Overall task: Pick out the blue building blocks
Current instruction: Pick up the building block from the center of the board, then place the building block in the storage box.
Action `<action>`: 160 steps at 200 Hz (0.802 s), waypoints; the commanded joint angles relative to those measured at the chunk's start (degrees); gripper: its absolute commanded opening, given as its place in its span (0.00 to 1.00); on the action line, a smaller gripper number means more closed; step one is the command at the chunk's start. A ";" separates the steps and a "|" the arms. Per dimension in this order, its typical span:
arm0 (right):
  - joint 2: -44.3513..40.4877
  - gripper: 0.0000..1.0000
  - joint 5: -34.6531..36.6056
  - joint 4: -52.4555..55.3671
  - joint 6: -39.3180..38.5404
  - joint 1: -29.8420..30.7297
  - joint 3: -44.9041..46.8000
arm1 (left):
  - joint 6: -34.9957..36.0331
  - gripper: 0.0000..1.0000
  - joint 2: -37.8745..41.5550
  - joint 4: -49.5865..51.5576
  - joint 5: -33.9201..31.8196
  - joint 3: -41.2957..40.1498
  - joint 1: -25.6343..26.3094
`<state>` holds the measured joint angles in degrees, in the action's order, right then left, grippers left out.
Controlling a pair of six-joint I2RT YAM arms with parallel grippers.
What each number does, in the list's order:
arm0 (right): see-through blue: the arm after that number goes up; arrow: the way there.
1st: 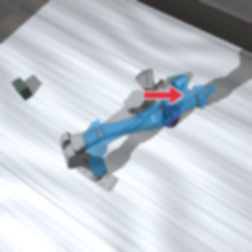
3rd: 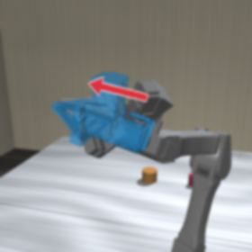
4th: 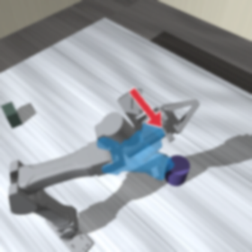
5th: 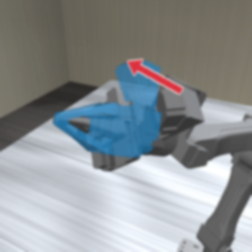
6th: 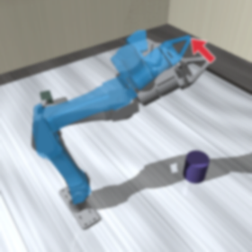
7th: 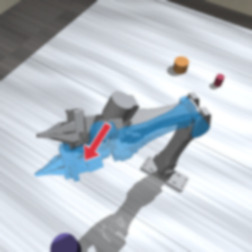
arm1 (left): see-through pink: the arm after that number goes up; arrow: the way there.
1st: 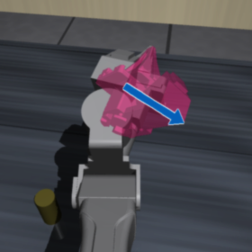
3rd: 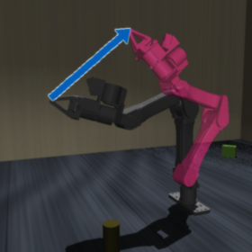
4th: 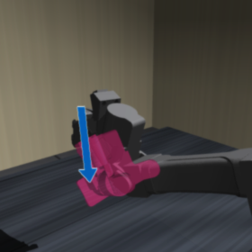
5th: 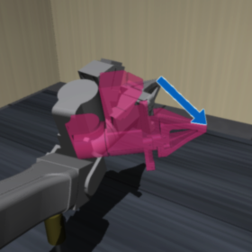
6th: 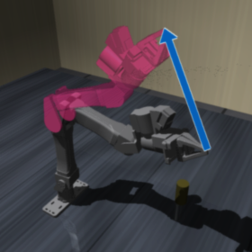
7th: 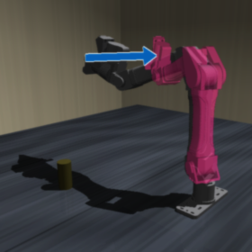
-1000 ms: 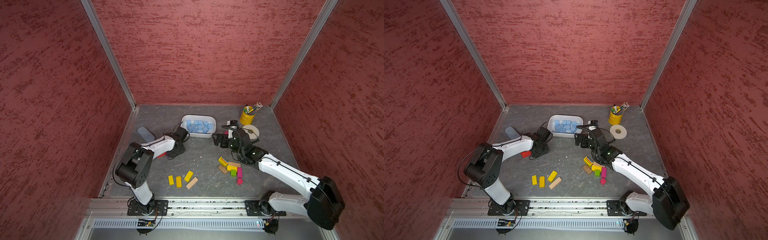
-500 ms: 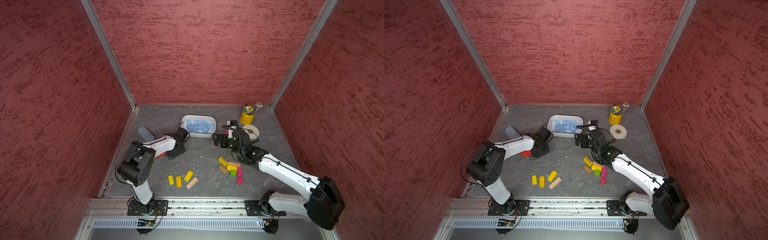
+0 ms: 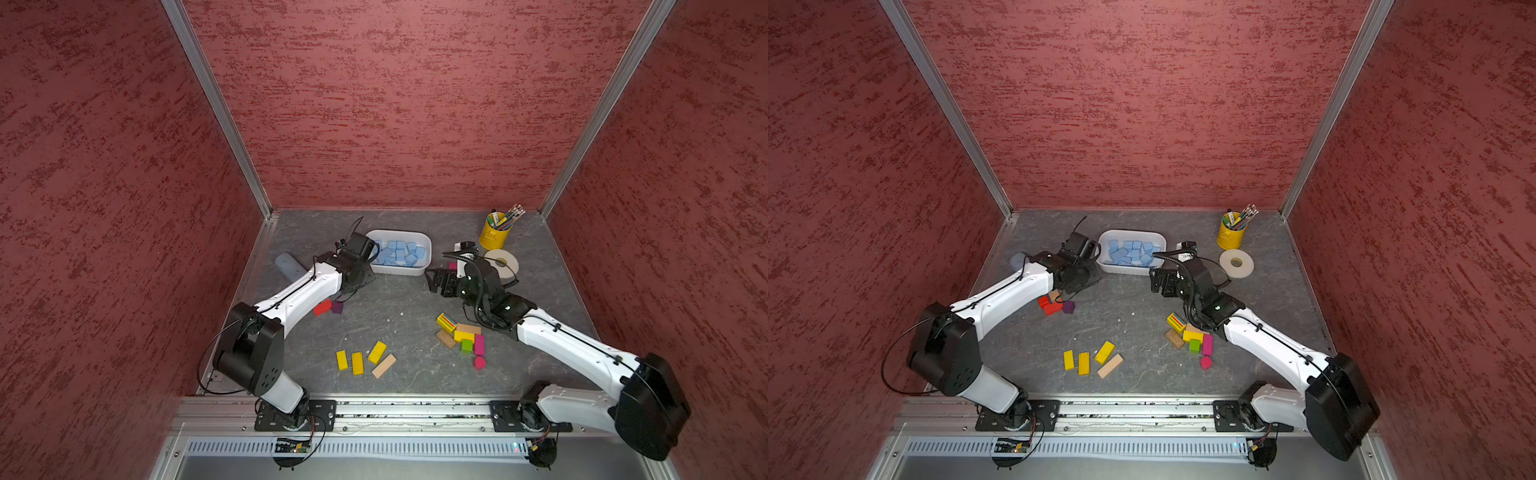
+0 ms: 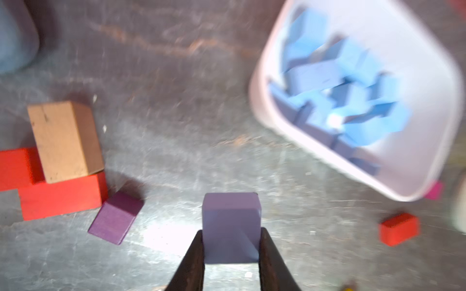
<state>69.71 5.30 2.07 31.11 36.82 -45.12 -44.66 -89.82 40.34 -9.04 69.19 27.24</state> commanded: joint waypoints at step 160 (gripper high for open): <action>-6.16 0.99 5.17 3.03 -1.49 -0.31 2.66 | 5.36 0.13 -27.24 4.34 3.06 30.93 0.09</action>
<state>64.77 8.27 3.90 30.37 36.80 -43.53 -40.91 -114.59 42.92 -6.26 97.43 27.33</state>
